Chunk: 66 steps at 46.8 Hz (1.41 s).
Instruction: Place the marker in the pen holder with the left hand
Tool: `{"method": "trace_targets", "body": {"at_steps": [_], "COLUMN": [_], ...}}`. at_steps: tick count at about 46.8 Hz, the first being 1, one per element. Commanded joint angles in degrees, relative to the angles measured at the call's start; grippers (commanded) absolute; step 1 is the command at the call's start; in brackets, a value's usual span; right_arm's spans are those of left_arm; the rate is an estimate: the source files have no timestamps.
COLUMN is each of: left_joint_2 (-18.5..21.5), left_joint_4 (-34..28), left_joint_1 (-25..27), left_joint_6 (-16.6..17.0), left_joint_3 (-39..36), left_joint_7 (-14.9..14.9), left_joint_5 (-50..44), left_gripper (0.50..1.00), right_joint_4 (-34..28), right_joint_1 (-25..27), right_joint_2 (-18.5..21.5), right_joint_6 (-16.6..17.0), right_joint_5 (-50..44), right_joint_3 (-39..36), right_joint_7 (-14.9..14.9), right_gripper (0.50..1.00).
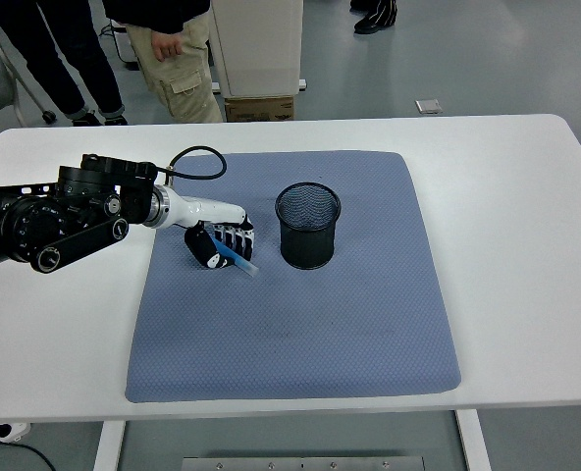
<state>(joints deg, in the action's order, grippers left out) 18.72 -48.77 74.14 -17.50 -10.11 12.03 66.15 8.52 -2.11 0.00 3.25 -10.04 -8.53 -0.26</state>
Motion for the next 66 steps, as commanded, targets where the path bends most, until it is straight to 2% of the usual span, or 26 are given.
{"method": "trace_targets", "body": {"at_steps": [1,44,66], "left_joint_2": [0.00,0.00,0.79], "left_joint_4": [-0.01,-0.01,-0.01], "left_joint_1": [0.04,1.18,3.99], "left_joint_6": [0.01,0.10,-0.34], "left_joint_3": [0.00,0.53,0.62], "left_joint_7": [0.01,0.01,0.54], "left_joint_5": [-0.05,-0.93,-1.99], "left_gripper": [0.500,0.500,0.500], "right_joint_4": [0.00,0.00,0.00], "right_joint_1": [0.00,0.00,0.00], "right_joint_2": [0.00,0.00,0.00], "right_joint_6": [0.00,0.00,0.00], "right_joint_5": [0.02,-0.07,0.02], "right_joint_3": [0.00,0.00,0.00], "right_joint_7": [0.00,0.00,0.00], "right_gripper": [1.000,1.000,1.000]}}
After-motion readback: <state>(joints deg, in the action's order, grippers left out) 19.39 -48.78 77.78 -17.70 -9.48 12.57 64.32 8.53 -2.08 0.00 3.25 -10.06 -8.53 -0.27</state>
